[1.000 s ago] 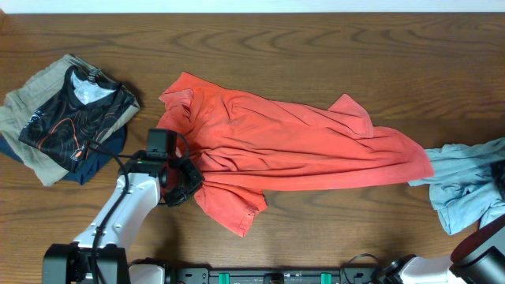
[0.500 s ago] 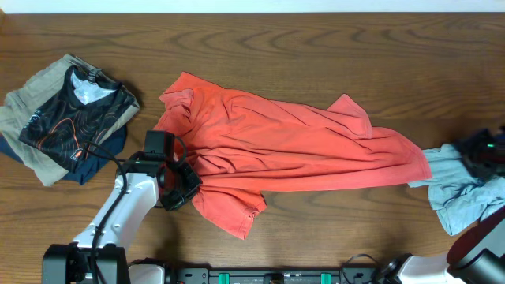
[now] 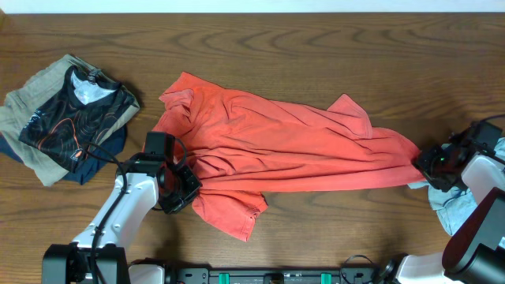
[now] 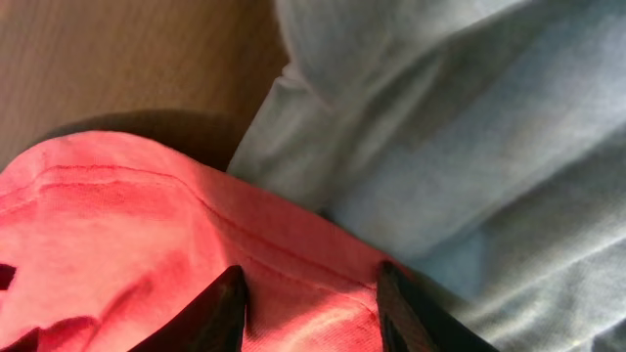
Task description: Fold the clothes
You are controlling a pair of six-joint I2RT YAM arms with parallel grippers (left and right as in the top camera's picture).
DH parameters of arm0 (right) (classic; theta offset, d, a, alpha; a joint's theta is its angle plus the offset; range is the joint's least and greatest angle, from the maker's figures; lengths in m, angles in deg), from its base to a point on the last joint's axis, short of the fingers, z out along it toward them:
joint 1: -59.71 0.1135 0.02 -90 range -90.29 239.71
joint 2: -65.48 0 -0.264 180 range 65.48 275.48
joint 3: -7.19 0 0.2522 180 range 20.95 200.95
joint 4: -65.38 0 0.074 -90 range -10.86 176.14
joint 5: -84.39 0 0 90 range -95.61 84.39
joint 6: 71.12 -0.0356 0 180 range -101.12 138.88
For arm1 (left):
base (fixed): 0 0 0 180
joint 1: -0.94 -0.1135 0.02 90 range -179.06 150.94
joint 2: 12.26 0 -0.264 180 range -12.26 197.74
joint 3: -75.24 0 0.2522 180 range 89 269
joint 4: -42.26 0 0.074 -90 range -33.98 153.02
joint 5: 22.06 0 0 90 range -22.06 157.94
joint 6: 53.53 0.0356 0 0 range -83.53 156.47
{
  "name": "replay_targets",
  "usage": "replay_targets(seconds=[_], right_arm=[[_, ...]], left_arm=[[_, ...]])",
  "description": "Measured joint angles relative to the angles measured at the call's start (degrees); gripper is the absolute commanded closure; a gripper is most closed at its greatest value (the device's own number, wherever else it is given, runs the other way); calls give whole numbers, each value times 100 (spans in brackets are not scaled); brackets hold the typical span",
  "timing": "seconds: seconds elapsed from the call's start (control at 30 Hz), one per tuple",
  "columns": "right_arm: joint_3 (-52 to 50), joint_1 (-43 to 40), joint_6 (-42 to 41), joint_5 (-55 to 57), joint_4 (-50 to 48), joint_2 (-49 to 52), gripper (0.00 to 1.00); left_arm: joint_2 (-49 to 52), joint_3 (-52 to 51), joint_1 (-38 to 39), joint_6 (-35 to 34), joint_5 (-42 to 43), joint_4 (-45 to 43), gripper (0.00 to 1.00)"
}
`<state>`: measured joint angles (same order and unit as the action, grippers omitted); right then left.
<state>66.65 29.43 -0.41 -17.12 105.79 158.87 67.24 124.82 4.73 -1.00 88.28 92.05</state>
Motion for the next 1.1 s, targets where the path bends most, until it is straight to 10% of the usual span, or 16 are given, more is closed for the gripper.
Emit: replay_targets(seconds=[0.1,0.5,1.1], right_arm=[[-50,0,-59,50,-319,-2,48],[-120,0,-90,793,-1241,0,86],[149,-824,-131,3008,-1222,601,74]], left_arm=[[-2,0,0,0,0,0,94],[-2,0,0,0,-13,0,94],[-2,0,0,0,-15,0,94]])
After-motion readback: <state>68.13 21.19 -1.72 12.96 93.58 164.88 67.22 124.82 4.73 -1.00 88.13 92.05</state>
